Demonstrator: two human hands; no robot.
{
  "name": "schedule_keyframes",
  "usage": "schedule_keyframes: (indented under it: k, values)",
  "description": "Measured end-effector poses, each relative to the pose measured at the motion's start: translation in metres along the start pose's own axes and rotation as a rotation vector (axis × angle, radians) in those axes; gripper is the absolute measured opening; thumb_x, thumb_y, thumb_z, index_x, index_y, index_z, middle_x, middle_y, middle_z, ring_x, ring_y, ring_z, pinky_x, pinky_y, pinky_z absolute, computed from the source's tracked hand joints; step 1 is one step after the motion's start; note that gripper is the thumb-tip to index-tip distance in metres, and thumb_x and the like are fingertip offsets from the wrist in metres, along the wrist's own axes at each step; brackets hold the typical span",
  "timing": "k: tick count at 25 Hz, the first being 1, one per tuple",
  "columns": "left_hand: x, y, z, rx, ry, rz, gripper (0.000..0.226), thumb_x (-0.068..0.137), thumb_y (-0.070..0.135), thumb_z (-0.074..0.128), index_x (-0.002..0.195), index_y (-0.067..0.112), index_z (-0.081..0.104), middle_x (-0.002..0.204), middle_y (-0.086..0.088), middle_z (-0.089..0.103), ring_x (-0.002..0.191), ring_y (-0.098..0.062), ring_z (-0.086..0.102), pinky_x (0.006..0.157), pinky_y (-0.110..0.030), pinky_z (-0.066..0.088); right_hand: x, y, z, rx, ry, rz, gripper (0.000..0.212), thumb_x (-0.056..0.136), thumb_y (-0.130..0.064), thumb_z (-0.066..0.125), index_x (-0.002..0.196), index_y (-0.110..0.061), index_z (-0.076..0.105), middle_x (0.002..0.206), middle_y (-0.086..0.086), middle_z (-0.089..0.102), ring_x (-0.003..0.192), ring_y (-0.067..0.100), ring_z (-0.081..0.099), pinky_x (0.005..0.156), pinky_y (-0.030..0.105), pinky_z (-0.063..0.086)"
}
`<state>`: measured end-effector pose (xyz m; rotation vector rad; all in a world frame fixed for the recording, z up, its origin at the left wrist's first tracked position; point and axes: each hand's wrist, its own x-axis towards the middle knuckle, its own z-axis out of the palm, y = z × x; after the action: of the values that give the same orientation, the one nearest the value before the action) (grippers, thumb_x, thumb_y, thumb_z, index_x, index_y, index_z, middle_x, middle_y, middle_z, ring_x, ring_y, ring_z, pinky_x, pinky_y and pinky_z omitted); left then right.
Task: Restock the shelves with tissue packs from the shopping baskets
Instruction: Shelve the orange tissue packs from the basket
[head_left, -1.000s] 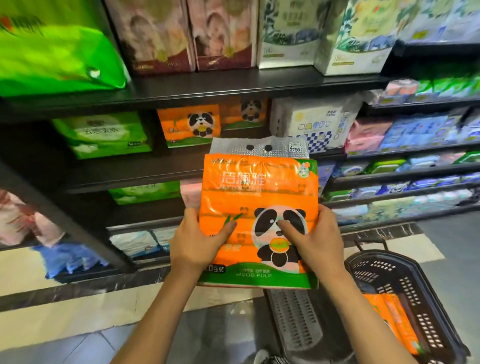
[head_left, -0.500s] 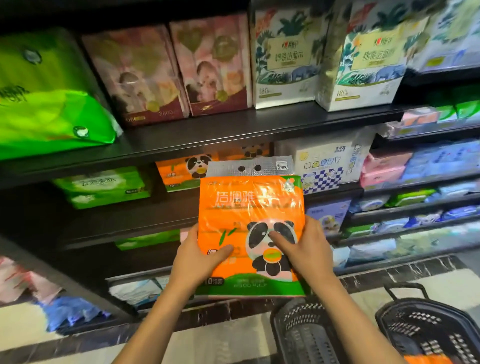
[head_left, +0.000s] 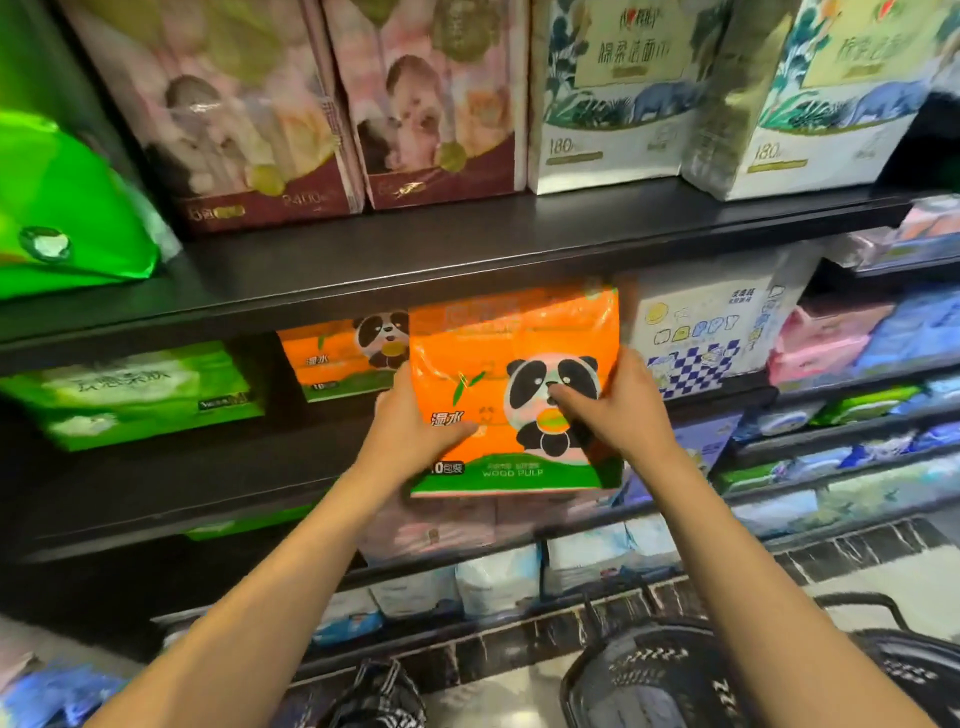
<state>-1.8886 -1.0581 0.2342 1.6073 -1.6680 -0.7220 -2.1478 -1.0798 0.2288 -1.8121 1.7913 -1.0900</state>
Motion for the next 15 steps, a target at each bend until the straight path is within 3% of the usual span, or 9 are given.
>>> schedule_keyframes:
  k: [2, 5, 8, 12, 13, 15]
  values:
    - [0.029, -0.006, 0.01, 0.053, 0.03, -0.021, 0.082, 0.067, 0.04, 0.09, 0.126, 0.033, 0.032, 0.13, 0.001, 0.055, 0.121, -0.023, 0.055, 0.101, -0.045, 0.047, 0.022, 0.001, 0.005, 0.012, 0.057, 0.003, 0.072, 0.069, -0.051, 0.085, 0.122, -0.016, 0.051, 0.116, 0.005, 0.057, 0.111, 0.026, 0.057, 0.083, 0.038, 0.051]
    - [0.062, -0.013, 0.03, 0.095, 0.1, -0.114, 0.073, 0.069, 0.036, 0.09, 0.115, 0.016, 0.037, 0.12, -0.008, 0.059, 0.109, -0.022, 0.058, 0.085, -0.036, 0.05, 0.044, 0.007, 0.02, 0.019, 0.141, 0.005, 0.07, 0.07, -0.043, 0.087, 0.122, -0.014, 0.051, 0.118, 0.007, 0.058, 0.112, 0.028, 0.056, 0.088, 0.04, 0.05]
    - [0.083, -0.021, 0.054, 0.141, 0.176, -0.153, 0.056, 0.073, 0.033, 0.088, 0.1, 0.005, 0.049, 0.097, -0.007, 0.059, 0.096, -0.023, 0.06, 0.073, -0.031, 0.044, 0.056, 0.021, 0.042, 0.033, 0.171, 0.03, 0.072, 0.071, -0.042, 0.087, 0.126, -0.017, 0.047, 0.123, 0.007, 0.055, 0.113, 0.032, 0.058, 0.094, 0.05, 0.052]
    - [0.103, -0.027, 0.076, 0.24, 0.279, -0.181, 0.049, 0.078, 0.041, 0.083, 0.074, 0.01, 0.046, 0.071, -0.003, 0.047, 0.085, -0.033, 0.061, 0.064, -0.037, 0.037, 0.076, 0.039, 0.067, 0.03, 0.214, 0.039, 0.066, 0.078, -0.035, 0.084, 0.124, -0.01, 0.044, 0.125, 0.011, 0.052, 0.114, 0.035, 0.057, 0.092, 0.048, 0.051]
    - [0.107, -0.026, 0.081, 0.267, 0.293, -0.165, 0.047, 0.079, 0.042, 0.081, 0.077, 0.005, 0.052, 0.074, -0.007, 0.052, 0.09, -0.036, 0.062, 0.066, -0.038, 0.037, 0.082, 0.044, 0.073, 0.023, 0.234, 0.035, 0.063, 0.08, -0.032, 0.082, 0.122, -0.007, 0.044, 0.125, 0.013, 0.052, 0.113, 0.036, 0.056, 0.092, 0.047, 0.05]
    - [0.116, -0.031, 0.092, 0.223, 0.31, -0.15, 0.057, 0.082, 0.036, 0.081, 0.111, -0.008, 0.06, 0.105, -0.023, 0.063, 0.112, -0.041, 0.059, 0.083, -0.042, 0.043, 0.092, 0.053, 0.084, -0.025, 0.274, 0.023, 0.06, 0.084, -0.031, 0.079, 0.121, -0.001, 0.044, 0.124, 0.017, 0.051, 0.114, 0.038, 0.054, 0.092, 0.047, 0.046]
